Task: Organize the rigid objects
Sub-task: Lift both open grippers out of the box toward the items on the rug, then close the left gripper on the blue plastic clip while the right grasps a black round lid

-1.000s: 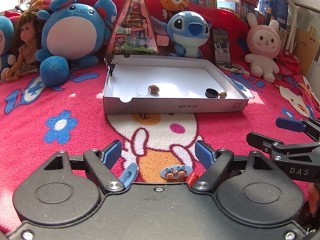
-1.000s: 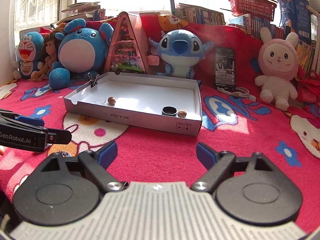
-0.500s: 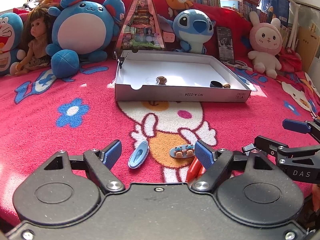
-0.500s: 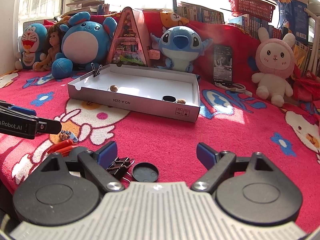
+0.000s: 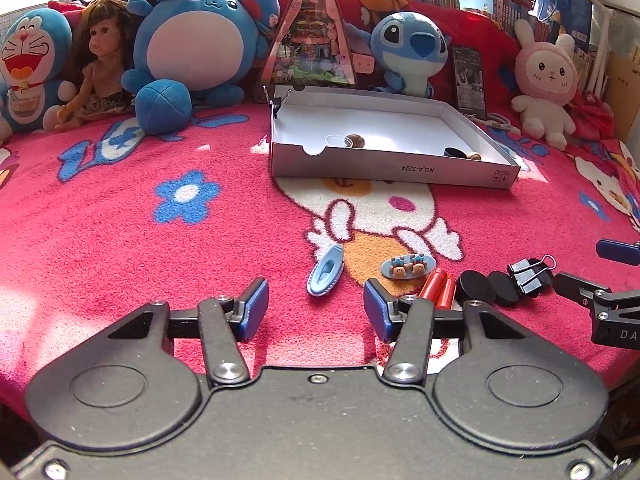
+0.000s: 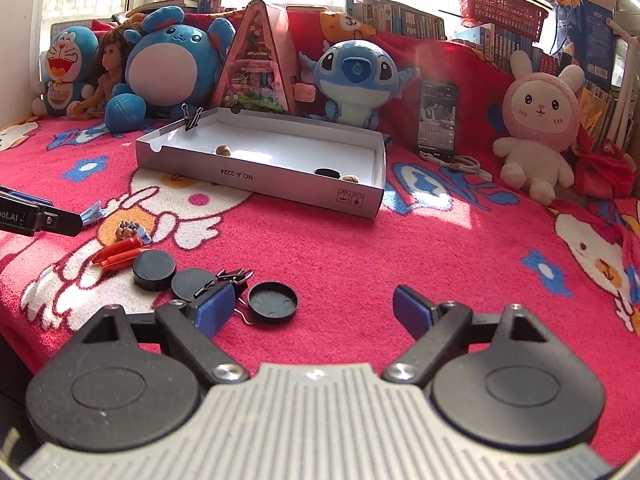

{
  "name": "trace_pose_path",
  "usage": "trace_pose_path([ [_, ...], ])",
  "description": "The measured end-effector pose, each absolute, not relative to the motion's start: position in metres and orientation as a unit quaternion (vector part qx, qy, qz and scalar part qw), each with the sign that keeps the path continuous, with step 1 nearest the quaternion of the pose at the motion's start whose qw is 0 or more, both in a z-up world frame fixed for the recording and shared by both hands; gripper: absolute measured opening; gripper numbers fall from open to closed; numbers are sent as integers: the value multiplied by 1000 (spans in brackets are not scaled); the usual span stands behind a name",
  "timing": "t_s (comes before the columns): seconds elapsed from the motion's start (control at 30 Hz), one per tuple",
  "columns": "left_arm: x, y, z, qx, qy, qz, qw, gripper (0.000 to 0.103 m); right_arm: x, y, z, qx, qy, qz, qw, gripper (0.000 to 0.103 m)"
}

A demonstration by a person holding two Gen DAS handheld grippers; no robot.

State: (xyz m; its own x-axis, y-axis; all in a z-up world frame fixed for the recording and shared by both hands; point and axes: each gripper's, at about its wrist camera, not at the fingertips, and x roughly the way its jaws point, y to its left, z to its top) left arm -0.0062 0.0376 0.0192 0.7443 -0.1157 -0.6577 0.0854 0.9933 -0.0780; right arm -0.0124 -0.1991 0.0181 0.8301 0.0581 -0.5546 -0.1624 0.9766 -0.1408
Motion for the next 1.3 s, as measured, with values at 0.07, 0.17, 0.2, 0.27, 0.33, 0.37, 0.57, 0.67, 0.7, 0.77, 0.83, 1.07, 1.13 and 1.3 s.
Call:
trace_pose_path([
  [0.07,-7,39,17,-16,354,-48,934,47,-14,-201,17,-96,290,54,951,92],
  [0.17,-6,39,15,-11,355,-48,934,41,-13,-203,14,-97,299,49,948,91],
  [0.2,-6,38,14,-8,355,-49,933,39,-12,-203,13,-98,301,48,947,90],
  [0.27,-5,35,12,-5,356,-52,933,38,-11,-201,10,-100,306,49,945,89],
  [0.33,-3,32,10,-2,356,-51,933,38,-8,-198,7,-104,309,51,944,87],
  [0.37,-3,31,9,0,355,-51,934,38,-7,-196,6,-105,310,53,943,86],
  [0.57,5,27,6,1,349,-44,936,38,3,-190,1,-93,311,49,945,78],
  [0.67,9,25,5,2,347,-43,937,38,7,-188,0,-88,309,49,946,73],
  [0.7,10,24,5,2,347,-42,937,37,8,-187,0,-88,307,49,946,72],
  [0.77,12,23,4,2,345,-39,938,37,9,-185,-1,-92,301,35,949,70],
  [0.83,14,21,3,3,343,-37,939,37,10,-183,-3,-97,296,30,950,69],
  [1.07,17,15,1,11,339,-35,940,36,13,-184,-4,-78,294,25,952,64],
  [1.13,17,15,1,10,339,-36,940,34,13,-185,-3,-65,295,27,953,59],
  [1.3,19,13,2,11,342,-38,939,24,12,-185,-2,-60,288,25,955,42],
])
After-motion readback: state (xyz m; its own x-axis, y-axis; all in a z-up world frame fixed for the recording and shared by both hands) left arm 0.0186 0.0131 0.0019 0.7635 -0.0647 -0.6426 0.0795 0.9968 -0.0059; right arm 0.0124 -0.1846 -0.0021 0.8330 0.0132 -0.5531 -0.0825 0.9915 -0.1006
